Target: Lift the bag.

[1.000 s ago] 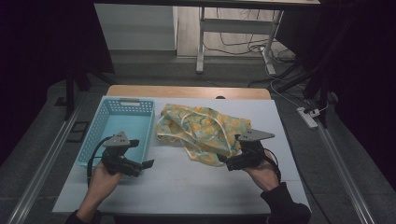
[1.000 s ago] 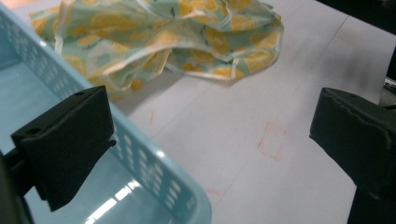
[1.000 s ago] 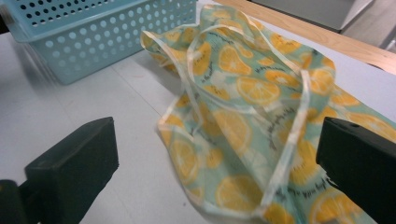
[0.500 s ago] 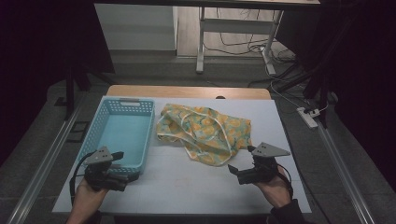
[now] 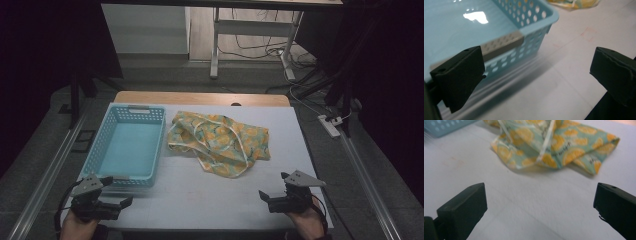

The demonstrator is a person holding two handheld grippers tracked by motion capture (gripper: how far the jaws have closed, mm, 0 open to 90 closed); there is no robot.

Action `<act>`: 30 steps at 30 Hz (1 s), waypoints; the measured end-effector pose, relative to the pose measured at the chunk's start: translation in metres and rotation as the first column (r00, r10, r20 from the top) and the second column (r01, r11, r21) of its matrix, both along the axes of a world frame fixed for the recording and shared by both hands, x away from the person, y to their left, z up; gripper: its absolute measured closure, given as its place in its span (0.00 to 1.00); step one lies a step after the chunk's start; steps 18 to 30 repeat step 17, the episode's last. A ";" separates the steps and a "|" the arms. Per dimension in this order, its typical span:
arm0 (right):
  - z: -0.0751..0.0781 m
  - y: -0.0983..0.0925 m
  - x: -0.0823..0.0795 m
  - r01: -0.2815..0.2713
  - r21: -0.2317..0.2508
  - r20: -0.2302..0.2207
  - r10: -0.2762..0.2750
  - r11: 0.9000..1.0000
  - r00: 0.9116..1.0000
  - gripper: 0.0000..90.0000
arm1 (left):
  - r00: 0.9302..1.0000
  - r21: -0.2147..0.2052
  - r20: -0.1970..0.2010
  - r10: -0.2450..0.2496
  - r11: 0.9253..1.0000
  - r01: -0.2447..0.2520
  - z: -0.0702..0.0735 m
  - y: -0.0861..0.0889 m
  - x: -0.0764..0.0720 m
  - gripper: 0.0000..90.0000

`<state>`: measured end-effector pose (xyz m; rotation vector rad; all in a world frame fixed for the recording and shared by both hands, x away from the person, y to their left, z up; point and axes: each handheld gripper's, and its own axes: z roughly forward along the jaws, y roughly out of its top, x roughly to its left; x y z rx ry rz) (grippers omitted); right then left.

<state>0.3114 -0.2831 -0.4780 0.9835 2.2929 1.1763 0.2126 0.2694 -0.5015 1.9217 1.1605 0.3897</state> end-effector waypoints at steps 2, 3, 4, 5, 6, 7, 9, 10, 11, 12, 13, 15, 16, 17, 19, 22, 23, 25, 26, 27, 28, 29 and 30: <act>-0.004 -0.004 -0.004 0.009 -0.015 -0.009 -0.009 1.000 1.000 0.00 | 1.000 0.008 -0.007 0.014 1.000 -0.014 -0.004 0.003 -0.003 0.00; -0.006 -0.005 -0.006 0.014 -0.022 -0.011 -0.014 1.000 1.000 0.00 | 1.000 0.013 -0.011 0.021 1.000 -0.021 -0.006 0.004 -0.003 0.00; -0.008 -0.007 -0.007 0.018 -0.027 -0.016 -0.018 0.999 1.000 0.00 | 0.999 0.021 -0.016 0.028 0.999 -0.028 -0.007 0.005 -0.004 0.00; -0.010 -0.008 -0.009 0.020 -0.033 -0.021 -0.020 0.999 1.000 0.00 | 0.999 0.031 -0.018 0.035 0.999 -0.035 -0.009 0.006 -0.005 0.00; -0.011 -0.009 -0.011 0.023 -0.035 -0.027 -0.024 0.999 0.999 0.00 | 0.999 0.043 -0.020 0.040 0.998 -0.039 -0.010 0.006 -0.006 0.00; -0.013 -0.011 -0.012 0.027 -0.040 -0.037 -0.028 0.999 0.999 0.00 | 0.999 0.055 -0.027 0.044 0.998 -0.042 -0.011 0.007 -0.006 0.00; -0.018 -0.013 -0.015 0.030 -0.053 -0.055 -0.033 0.998 0.998 0.00 | 0.997 0.086 -0.045 0.056 0.995 -0.052 -0.015 0.007 -0.006 0.00; -0.020 -0.014 -0.016 0.032 -0.066 -0.067 -0.037 0.997 0.997 0.00 | 0.997 0.095 -0.059 0.057 0.994 -0.051 -0.017 0.007 -0.006 0.00; -0.021 -0.015 -0.016 0.038 -0.070 -0.070 -0.043 0.997 0.997 0.00 | 0.996 0.096 -0.069 0.060 0.994 -0.054 -0.018 0.007 -0.006 0.00; -0.020 -0.015 -0.017 0.042 -0.063 -0.062 -0.046 0.997 0.997 0.00 | 0.996 0.094 -0.069 0.065 0.994 -0.058 -0.017 0.008 -0.005 0.00; -0.019 -0.016 -0.017 0.045 -0.060 -0.062 -0.049 0.997 0.997 0.00 | 0.995 0.086 -0.072 0.067 0.994 -0.060 -0.018 0.008 -0.005 0.00; -0.020 -0.016 -0.017 0.050 -0.067 -0.072 -0.055 0.996 0.996 0.00 | 0.994 0.079 -0.082 0.073 0.995 -0.066 -0.018 0.009 -0.004 0.00; -0.020 -0.016 -0.017 0.047 -0.064 -0.070 -0.051 0.997 0.996 0.00 | 0.994 0.075 -0.087 0.072 0.995 -0.066 -0.018 0.010 -0.004 0.00; -0.021 -0.016 -0.017 0.045 -0.067 -0.070 -0.050 0.997 0.996 0.00 | 0.993 0.068 -0.091 0.071 0.996 -0.065 -0.018 0.009 -0.003 0.00; -0.021 -0.016 -0.017 0.045 -0.067 -0.070 -0.050 0.997 0.996 0.00 | 0.993 0.068 -0.091 0.071 0.996 -0.065 -0.018 0.009 -0.003 0.00; -0.021 -0.016 -0.017 0.045 -0.067 -0.070 -0.050 0.997 0.996 0.00 | 0.993 0.068 -0.091 0.071 0.996 -0.065 -0.018 0.009 -0.003 0.00; -0.021 -0.016 -0.017 0.045 -0.067 -0.070 -0.050 0.997 0.996 0.00 | 0.993 0.068 -0.091 0.071 0.996 -0.065 -0.018 0.009 -0.003 0.00; -0.021 -0.016 -0.017 0.045 -0.067 -0.070 -0.050 0.997 0.996 0.00 | 0.993 0.068 -0.091 0.071 0.996 -0.065 -0.018 0.009 -0.003 0.00; -0.021 -0.016 -0.017 0.045 -0.067 -0.070 -0.050 0.997 0.996 0.00 | 0.993 0.068 -0.091 0.071 0.996 -0.065 -0.018 0.009 -0.003 0.00; -0.021 -0.016 -0.017 0.045 -0.067 -0.070 -0.050 0.997 0.996 0.00 | 0.993 0.068 -0.091 0.071 0.996 -0.065 -0.018 0.009 -0.003 0.00; -0.021 -0.016 -0.017 0.045 -0.067 -0.070 -0.050 0.997 0.996 0.00 | 0.993 0.068 -0.091 0.071 0.996 -0.065 -0.018 0.009 -0.003 0.00; -0.021 -0.016 -0.017 0.045 -0.067 -0.070 -0.050 0.997 0.996 0.00 | 0.993 0.068 -0.091 0.071 0.996 -0.065 -0.018 0.009 -0.003 0.00; -0.021 -0.016 -0.017 0.045 -0.067 -0.070 -0.050 0.997 0.996 0.00 | 0.993 0.068 -0.091 0.071 0.996 -0.065 -0.018 0.009 -0.003 0.00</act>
